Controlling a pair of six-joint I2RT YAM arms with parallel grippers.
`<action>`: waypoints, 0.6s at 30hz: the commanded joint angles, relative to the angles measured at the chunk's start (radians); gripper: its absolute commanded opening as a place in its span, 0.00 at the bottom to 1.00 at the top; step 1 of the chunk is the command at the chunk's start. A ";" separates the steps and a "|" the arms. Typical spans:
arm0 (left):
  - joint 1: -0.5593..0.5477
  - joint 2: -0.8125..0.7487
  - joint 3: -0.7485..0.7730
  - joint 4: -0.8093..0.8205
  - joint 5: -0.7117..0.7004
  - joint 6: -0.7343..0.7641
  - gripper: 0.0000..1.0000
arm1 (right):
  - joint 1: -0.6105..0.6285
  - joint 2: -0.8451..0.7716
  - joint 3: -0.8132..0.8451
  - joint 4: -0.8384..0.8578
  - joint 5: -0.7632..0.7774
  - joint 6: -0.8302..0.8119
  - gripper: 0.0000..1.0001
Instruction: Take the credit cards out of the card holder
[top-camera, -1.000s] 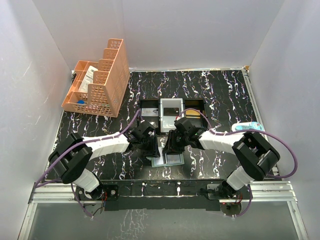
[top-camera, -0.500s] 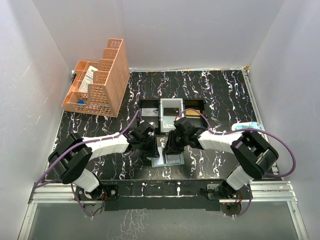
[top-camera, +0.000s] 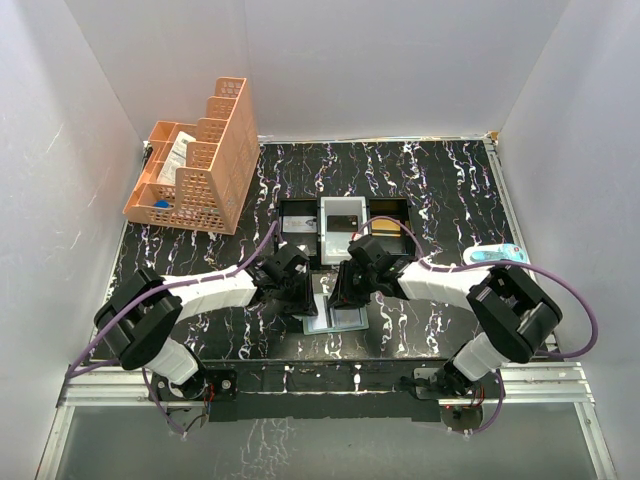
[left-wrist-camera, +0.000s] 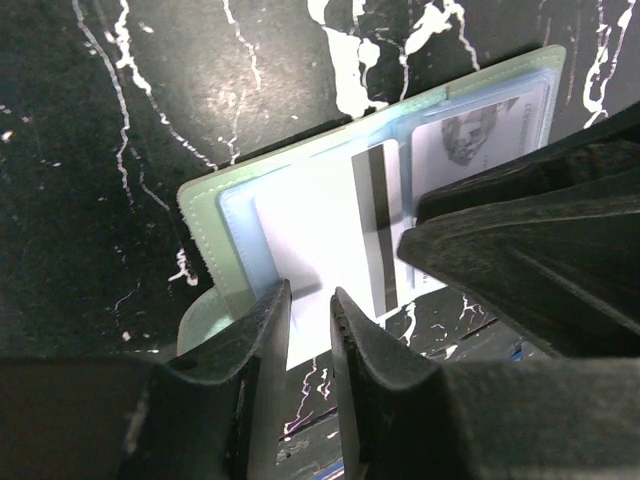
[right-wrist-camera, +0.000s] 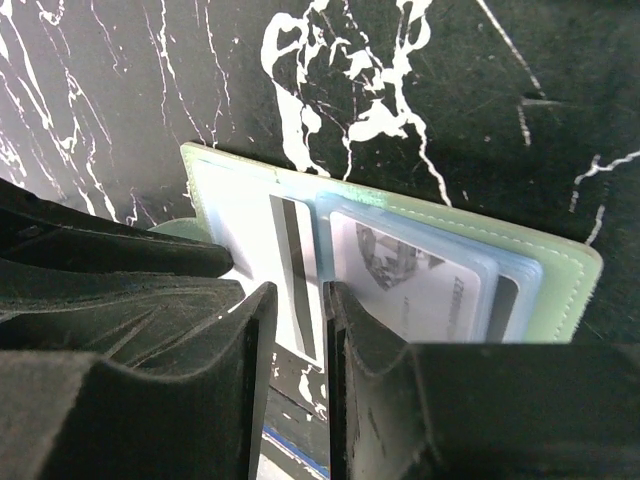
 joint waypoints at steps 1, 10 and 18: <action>-0.005 -0.028 -0.024 -0.070 -0.025 0.029 0.23 | 0.007 -0.049 0.051 -0.093 0.094 -0.032 0.24; -0.004 -0.008 -0.020 -0.083 -0.019 0.041 0.18 | 0.050 -0.034 0.127 -0.185 0.166 -0.067 0.25; -0.005 0.017 -0.061 -0.072 -0.026 0.021 0.12 | 0.104 0.009 0.179 -0.264 0.262 -0.063 0.26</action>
